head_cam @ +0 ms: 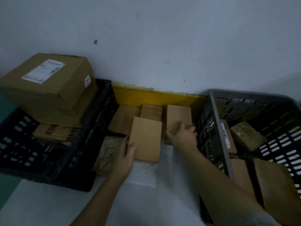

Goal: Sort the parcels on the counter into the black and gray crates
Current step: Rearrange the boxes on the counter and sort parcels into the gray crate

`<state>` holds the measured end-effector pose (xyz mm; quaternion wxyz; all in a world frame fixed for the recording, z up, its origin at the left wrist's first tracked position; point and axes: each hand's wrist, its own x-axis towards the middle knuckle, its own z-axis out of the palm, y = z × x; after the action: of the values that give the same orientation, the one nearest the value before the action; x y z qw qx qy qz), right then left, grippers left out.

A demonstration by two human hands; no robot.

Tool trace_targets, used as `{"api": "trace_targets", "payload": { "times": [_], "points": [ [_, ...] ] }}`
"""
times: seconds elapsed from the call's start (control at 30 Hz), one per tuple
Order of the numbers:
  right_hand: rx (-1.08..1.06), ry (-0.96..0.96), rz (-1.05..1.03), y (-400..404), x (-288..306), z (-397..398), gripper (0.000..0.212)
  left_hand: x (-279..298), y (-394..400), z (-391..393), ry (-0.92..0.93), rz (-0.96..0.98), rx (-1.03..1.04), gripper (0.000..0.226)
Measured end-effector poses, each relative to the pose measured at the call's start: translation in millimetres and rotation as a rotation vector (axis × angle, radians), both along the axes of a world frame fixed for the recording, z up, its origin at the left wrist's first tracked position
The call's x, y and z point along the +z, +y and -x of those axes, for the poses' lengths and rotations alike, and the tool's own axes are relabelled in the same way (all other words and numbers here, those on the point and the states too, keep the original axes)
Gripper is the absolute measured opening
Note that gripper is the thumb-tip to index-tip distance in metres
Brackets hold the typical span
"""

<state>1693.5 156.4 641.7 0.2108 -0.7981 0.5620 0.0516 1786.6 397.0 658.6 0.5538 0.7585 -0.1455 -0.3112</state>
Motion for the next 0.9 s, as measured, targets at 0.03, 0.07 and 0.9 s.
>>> {"api": "trace_targets", "payload": {
  "times": [0.03, 0.07, 0.9],
  "points": [
    [0.012, 0.008, -0.024, -2.1, -8.8, -5.9, 0.112, -4.7, 0.1, -2.6, 0.001, -0.012, 0.0, 0.077],
    [0.02, 0.013, -0.036, -2.7, -15.0, -10.2, 0.111, -7.2, 1.4, -4.1, -0.009, -0.021, -0.003, 0.074],
    [0.278, 0.107, 0.148, -27.4, 31.5, 4.5, 0.079, -41.1, -15.4, 23.0, -0.036, -0.068, -0.186, 0.074]
  ]
}}
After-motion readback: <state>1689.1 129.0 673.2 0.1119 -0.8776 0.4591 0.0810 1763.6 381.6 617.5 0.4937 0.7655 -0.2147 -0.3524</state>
